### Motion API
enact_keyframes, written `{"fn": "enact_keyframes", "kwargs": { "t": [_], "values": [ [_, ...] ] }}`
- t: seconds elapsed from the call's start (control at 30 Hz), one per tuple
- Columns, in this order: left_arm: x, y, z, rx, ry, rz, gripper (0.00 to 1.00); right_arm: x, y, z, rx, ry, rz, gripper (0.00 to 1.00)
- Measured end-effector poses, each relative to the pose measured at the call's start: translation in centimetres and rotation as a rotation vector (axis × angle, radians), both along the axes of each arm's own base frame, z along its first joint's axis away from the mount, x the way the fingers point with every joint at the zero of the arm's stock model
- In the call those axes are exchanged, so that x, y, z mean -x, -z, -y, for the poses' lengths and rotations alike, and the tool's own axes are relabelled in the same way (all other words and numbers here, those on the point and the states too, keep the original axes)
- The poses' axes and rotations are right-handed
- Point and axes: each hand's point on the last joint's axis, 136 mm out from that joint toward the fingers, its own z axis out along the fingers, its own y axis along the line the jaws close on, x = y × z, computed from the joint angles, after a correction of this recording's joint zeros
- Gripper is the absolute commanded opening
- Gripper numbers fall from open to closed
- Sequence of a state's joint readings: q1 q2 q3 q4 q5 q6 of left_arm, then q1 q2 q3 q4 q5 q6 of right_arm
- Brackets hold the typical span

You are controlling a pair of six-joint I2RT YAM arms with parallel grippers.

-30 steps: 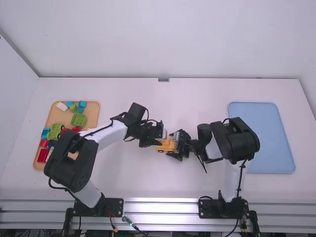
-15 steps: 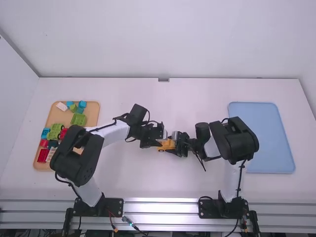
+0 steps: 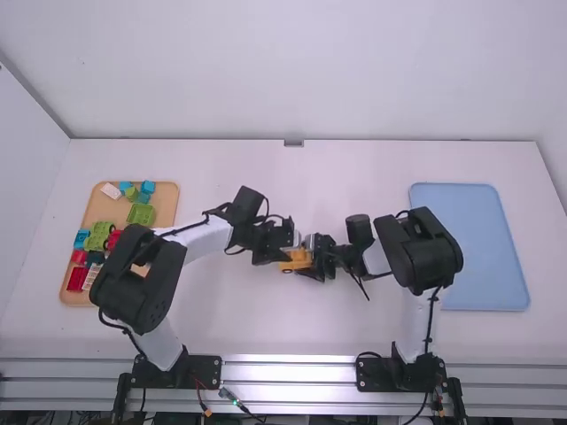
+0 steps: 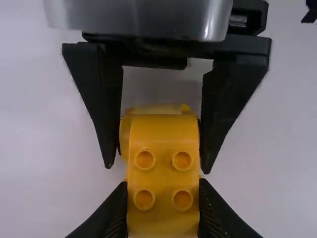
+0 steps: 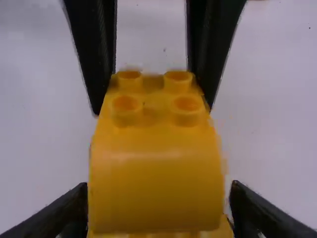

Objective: Assemble lego blocks to make yellow taxi

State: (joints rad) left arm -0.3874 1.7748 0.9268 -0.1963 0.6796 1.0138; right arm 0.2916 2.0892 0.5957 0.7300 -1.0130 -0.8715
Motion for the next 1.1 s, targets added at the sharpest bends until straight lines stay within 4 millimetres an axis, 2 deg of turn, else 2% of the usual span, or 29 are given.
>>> {"fn": "enact_keyframes", "kwargs": {
  "t": [0.3, 0.6, 0.7, 0.93, 1.1],
  "values": [
    [0.4, 0.7, -0.2, -0.001, -0.021, -0.021, 0.07, -0.2, 0.0, 0.4, -0.004, 0.007, 0.003, 0.86],
    [0.1, 0.7, -0.3, -0.008, -0.061, -0.037, 0.09, 0.6, -0.5, 2.1, -0.062, -0.034, -0.015, 0.87],
    [0.0, 0.7, -0.3, -0.008, -0.074, -0.043, 0.09, 1.1, -0.5, 1.8, -0.067, -0.068, -0.034, 0.86],
    [0.2, 0.9, -0.4, -0.013, -0.083, -0.064, 0.10, -0.3, -0.3, 1.1, -0.095, -0.113, -0.004, 0.85],
    [0.3, 0.9, -0.5, -0.014, -0.088, -0.074, 0.12, 0.0, 0.3, 0.9, -0.156, -0.145, -0.054, 0.85]
  ]
}}
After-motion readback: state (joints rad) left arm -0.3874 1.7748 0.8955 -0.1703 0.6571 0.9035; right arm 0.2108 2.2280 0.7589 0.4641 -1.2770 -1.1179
